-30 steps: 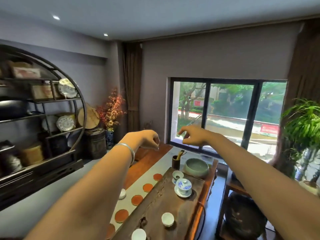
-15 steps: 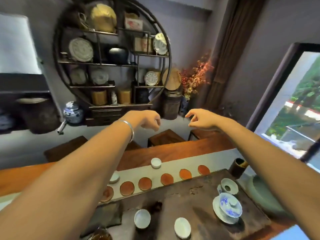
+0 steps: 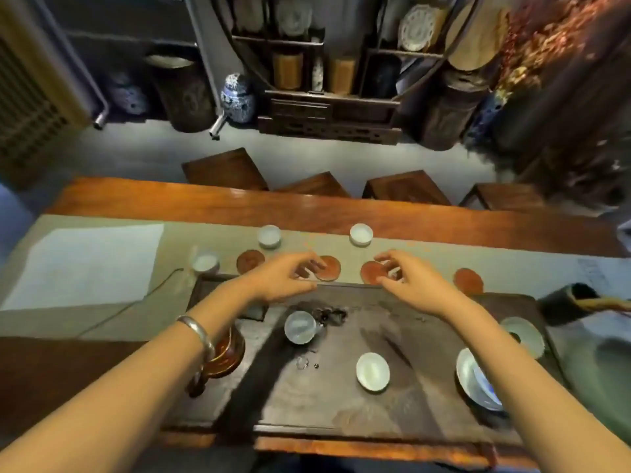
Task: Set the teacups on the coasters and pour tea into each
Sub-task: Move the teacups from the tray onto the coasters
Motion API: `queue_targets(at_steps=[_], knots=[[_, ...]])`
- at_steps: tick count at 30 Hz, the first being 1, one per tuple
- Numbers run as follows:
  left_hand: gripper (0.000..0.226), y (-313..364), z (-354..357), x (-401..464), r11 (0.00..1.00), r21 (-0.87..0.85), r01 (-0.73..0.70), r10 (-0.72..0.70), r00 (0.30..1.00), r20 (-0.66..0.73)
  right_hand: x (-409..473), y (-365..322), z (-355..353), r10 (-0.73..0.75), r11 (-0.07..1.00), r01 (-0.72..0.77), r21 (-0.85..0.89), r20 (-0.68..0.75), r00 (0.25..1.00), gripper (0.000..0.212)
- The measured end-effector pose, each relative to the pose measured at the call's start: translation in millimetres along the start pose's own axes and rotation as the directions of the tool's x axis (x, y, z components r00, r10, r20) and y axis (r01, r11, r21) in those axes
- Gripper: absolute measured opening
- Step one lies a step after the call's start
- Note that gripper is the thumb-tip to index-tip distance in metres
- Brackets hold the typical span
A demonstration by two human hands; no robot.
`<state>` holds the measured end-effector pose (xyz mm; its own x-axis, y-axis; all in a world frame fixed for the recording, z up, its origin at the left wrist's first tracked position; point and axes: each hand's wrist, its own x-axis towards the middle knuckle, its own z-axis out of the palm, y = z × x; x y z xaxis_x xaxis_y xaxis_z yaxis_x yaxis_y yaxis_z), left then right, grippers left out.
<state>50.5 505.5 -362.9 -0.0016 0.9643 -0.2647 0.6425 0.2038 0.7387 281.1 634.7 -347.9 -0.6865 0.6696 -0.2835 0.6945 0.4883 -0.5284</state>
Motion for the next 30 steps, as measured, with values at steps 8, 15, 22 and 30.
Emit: queue_targets(at_steps=[8, 15, 22, 30], knots=[[0.072, -66.6, 82.7, -33.2, 0.985, -0.022, 0.170, -0.171, 0.980, -0.105, -61.2, 46.3, 104.0, 0.184, 0.979, -0.188, 0.080, 0.052, 0.981, 0.060], [0.103, -88.6, 120.9, -30.2, 0.971, -0.052, 0.235, -0.241, 0.948, -0.206, -97.6, 57.6, 154.2, 0.292, 0.955, -0.291, 0.049, -0.009, 0.956, 0.088], [0.099, -100.3, 136.1, -22.5, 0.965, -0.038, 0.259, -0.260, 0.937, -0.232, -92.3, 58.2, 170.9, 0.377, 0.925, -0.375, 0.069, -0.018, 0.926, 0.098], [0.069, -107.7, 139.2, -18.5, 0.964, -0.030, 0.265, -0.262, 0.916, -0.303, -81.4, 45.6, 184.3, 0.401, 0.916, -0.394, 0.078, -0.116, 0.909, 0.075]])
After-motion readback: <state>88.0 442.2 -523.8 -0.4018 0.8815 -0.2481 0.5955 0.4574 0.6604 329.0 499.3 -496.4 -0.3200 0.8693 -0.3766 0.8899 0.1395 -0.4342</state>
